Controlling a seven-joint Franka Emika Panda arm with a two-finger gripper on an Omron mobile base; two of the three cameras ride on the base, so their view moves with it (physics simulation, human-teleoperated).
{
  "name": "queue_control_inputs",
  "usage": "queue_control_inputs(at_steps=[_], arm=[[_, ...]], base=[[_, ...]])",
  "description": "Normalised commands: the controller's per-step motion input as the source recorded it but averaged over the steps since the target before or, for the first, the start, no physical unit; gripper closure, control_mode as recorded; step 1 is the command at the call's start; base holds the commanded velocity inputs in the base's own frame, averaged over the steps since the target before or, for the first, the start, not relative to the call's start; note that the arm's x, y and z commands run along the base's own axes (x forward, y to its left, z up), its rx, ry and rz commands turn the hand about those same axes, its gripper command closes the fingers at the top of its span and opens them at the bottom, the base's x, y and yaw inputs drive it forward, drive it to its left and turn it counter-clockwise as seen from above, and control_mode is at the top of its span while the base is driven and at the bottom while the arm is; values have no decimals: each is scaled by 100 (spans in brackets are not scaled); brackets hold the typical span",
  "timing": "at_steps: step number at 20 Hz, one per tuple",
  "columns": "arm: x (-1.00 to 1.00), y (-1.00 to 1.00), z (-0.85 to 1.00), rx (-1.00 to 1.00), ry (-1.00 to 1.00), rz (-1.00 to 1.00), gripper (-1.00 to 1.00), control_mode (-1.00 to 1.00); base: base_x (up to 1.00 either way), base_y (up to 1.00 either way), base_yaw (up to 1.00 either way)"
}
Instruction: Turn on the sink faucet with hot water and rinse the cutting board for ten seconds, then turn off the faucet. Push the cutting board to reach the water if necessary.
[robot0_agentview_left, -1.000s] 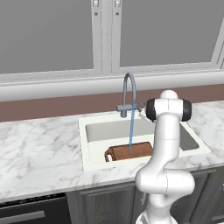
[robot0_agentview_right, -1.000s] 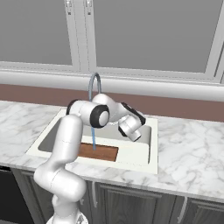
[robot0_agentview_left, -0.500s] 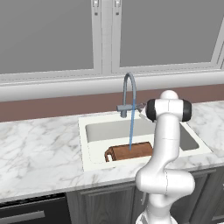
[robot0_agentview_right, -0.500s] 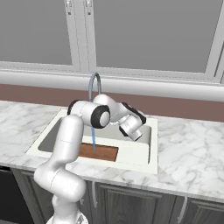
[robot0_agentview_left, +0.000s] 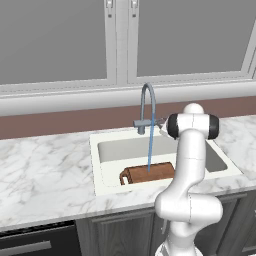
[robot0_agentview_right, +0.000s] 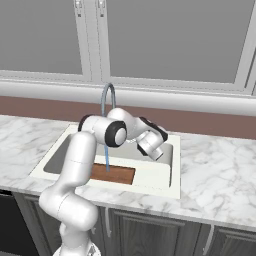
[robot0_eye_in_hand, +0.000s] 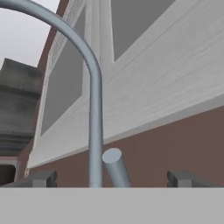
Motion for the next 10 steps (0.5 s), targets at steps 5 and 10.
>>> queue_control_inputs(at_steps=[5, 10], arm=[[0, 5, 0, -1, 0, 4, -100, -100], [0, 11, 0, -3, 0, 3, -100, -100]], base=[[0, 0, 0], [0, 0, 0]])
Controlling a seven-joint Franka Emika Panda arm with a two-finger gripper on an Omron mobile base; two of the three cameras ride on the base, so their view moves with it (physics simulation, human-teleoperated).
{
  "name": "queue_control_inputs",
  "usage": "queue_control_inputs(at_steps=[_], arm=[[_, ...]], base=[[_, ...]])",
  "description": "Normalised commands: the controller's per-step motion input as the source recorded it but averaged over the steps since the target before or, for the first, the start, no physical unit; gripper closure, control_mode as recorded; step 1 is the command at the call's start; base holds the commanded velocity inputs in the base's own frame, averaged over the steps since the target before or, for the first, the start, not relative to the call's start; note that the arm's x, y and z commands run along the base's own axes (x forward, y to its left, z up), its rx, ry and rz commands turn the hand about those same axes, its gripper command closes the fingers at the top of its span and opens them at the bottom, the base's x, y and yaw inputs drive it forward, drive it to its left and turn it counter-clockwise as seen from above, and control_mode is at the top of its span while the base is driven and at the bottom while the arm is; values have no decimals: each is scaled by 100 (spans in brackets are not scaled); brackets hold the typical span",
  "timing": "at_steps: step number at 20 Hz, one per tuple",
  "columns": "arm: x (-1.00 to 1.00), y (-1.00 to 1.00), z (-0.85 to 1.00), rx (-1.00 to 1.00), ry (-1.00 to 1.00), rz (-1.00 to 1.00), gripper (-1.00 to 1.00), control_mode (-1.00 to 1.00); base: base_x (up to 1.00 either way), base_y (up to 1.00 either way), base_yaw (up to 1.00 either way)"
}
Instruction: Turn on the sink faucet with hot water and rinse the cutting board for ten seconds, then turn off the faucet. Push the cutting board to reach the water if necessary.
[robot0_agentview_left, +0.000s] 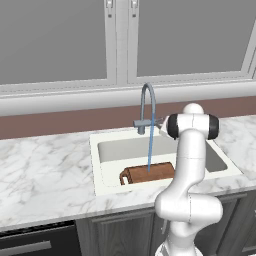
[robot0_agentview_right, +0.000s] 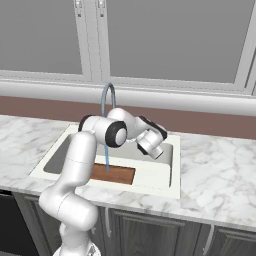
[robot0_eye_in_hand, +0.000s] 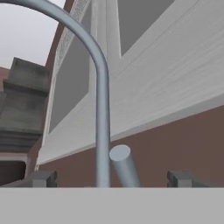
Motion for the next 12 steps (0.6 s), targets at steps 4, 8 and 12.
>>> queue_control_inputs(at_steps=[4, 8, 12], arm=[[0, 6, 0, -3, 0, 2, -100, -100], [0, 8, 0, -3, 0, 2, -100, -100], [3, 22, 6, -9, 0, 5, -100, -100]], base=[[0, 0, 0], [0, 0, 0], [0, 0, 0]])
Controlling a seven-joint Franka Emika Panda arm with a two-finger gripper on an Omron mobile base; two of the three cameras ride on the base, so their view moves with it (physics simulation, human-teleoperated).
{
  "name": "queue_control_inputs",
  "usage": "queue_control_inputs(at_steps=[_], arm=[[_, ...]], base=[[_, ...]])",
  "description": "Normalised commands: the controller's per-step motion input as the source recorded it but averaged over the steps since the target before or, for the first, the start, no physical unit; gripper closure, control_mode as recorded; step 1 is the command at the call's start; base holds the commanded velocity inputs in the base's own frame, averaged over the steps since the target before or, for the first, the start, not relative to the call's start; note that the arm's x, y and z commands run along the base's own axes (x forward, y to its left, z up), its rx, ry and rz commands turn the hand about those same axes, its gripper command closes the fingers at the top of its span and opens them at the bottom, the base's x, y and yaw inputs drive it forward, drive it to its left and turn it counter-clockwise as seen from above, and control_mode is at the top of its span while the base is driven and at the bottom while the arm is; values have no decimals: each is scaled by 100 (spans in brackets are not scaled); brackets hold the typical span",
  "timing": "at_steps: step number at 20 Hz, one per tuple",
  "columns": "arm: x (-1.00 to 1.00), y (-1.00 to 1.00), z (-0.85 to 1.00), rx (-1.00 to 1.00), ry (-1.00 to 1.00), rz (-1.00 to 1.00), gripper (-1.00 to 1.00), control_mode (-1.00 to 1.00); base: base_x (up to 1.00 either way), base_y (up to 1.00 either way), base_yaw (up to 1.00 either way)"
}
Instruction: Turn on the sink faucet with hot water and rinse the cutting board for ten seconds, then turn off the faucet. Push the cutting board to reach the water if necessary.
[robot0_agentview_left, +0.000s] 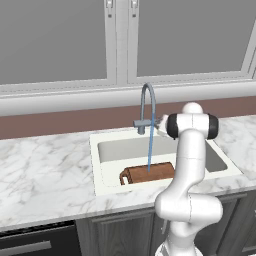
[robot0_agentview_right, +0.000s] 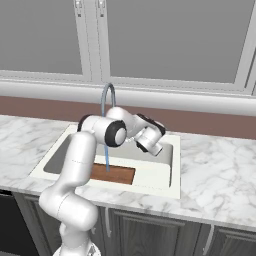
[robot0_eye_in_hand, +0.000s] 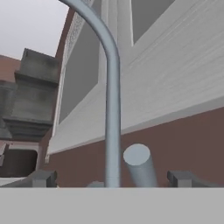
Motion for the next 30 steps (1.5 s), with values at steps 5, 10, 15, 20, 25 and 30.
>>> queue_control_inputs(at_steps=[5, 10, 15, 20, 25, 30], arm=[[10, 32, 11, -12, 0, 6, -100, -100], [9, 26, 7, -9, 0, 6, -100, -100], [9, 21, 7, -8, 1, 7, -100, -100], [12, 29, 29, -12, 9, 8, -100, -100], [9, 32, 48, -13, 16, 7, -100, -100], [2, 50, 35, -20, 19, 3, -100, -100]], base=[[0, 0, 0], [0, 0, 0], [0, 0, 0], [0, 0, 0], [0, 0, 0], [0, 0, 0]])
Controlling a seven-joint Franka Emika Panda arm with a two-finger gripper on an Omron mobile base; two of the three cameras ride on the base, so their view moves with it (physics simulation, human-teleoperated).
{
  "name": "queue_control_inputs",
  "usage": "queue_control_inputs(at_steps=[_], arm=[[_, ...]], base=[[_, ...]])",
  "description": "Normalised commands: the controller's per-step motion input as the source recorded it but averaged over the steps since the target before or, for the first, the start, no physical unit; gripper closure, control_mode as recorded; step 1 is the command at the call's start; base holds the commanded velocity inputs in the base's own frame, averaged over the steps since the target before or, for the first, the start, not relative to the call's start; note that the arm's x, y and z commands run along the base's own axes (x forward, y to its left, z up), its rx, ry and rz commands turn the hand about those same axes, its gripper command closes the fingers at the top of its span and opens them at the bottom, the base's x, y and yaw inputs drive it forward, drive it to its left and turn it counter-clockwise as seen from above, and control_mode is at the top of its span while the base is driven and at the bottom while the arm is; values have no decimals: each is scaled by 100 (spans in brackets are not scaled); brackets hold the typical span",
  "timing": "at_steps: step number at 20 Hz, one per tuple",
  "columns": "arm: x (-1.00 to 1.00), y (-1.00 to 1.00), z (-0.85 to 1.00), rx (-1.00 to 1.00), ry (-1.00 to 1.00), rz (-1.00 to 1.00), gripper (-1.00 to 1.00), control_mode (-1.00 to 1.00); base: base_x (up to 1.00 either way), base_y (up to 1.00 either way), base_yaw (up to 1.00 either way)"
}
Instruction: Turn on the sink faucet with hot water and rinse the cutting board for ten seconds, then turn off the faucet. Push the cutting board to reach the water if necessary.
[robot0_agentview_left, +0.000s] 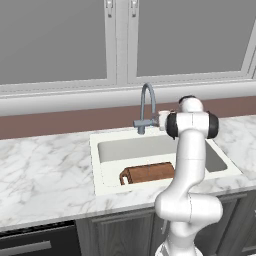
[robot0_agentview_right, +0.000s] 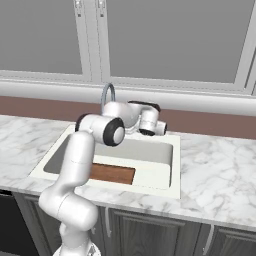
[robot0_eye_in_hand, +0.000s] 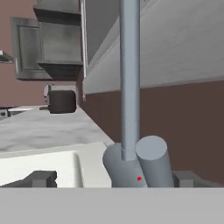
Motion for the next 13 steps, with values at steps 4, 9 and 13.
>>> queue_control_inputs(at_steps=[4, 9, 13], arm=[[0, 57, 6, -18, 6, 0, -100, -100], [0, 46, 3, -16, 3, 0, -100, -100], [0, 38, 1, -13, 1, 0, -100, -100]], base=[[0, 0, 0], [0, 0, 0], [0, 0, 0]])
